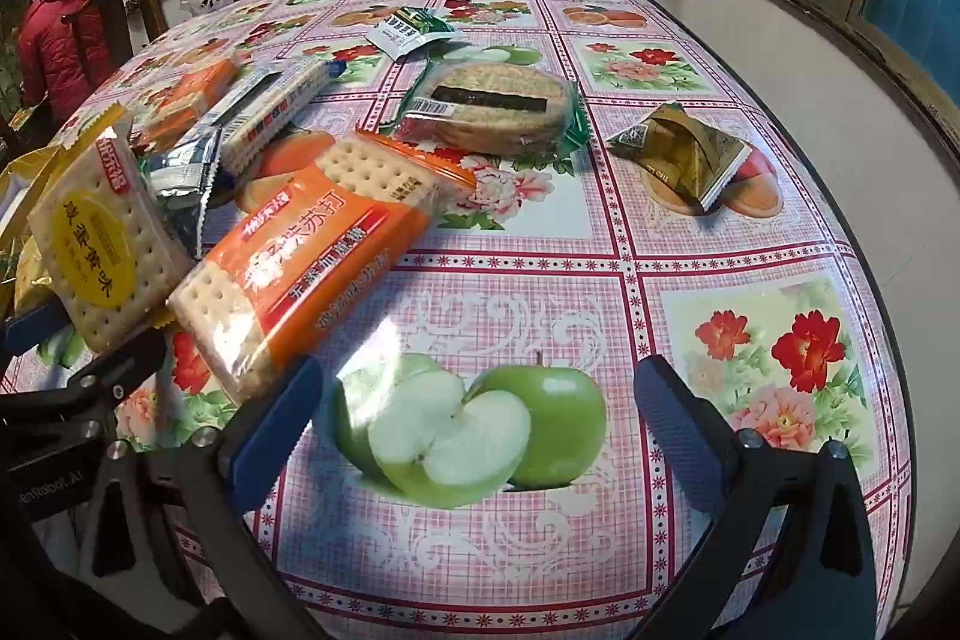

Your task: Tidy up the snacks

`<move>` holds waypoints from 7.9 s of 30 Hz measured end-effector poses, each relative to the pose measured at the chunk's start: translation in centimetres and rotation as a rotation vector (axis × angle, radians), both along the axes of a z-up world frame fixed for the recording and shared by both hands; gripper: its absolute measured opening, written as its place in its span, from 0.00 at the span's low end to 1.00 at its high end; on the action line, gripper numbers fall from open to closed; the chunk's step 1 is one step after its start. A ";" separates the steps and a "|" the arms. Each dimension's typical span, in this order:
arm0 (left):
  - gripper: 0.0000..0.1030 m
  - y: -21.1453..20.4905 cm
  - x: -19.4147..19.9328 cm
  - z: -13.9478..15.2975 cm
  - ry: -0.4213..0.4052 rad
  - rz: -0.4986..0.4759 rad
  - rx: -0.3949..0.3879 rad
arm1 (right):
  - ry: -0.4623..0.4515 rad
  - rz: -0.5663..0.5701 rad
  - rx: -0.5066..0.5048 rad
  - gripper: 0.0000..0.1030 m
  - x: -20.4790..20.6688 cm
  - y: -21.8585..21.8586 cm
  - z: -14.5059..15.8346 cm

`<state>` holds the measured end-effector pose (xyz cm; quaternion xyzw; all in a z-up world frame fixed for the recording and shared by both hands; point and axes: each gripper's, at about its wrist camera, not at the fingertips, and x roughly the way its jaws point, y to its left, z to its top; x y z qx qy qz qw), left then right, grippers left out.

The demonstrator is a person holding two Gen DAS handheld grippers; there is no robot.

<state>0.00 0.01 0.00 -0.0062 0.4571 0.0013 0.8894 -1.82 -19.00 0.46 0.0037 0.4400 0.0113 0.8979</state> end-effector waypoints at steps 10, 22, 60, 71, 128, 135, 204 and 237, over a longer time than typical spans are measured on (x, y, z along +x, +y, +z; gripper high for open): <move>1.00 0.0 0.0 0.0 -0.001 0.000 0.002 | 0.001 0.000 0.001 1.00 0.0 0.0 0.0; 1.00 0.0 0.0 0.0 -0.001 0.000 0.002 | 0.001 0.000 0.001 1.00 0.0 0.0 0.0; 0.74 5.2 -9.0 6.7 -0.122 -0.262 -0.128 | 0.015 0.007 0.007 0.91 -3.2 -0.6 1.1; 0.76 9.4 -3.3 5.8 -0.091 -0.301 -0.052 | 0.012 0.069 0.227 0.91 -0.6 2.2 2.6; 0.44 21.9 -11.6 10.5 -0.181 -0.160 -0.177 | -0.122 0.640 0.286 0.69 -7.5 15.1 10.2; 0.44 29.0 -12.6 7.6 -0.141 0.046 -0.155 | -0.063 0.780 0.360 0.69 -8.5 24.2 10.8; 0.76 16.6 -14.6 10.6 -0.189 0.074 -0.270 | -0.270 0.160 0.363 0.79 -2.1 0.2 6.4; 0.65 3.5 3.5 1.6 0.045 -0.306 -0.018 | -0.138 0.132 0.484 0.79 -0.1 -1.7 3.1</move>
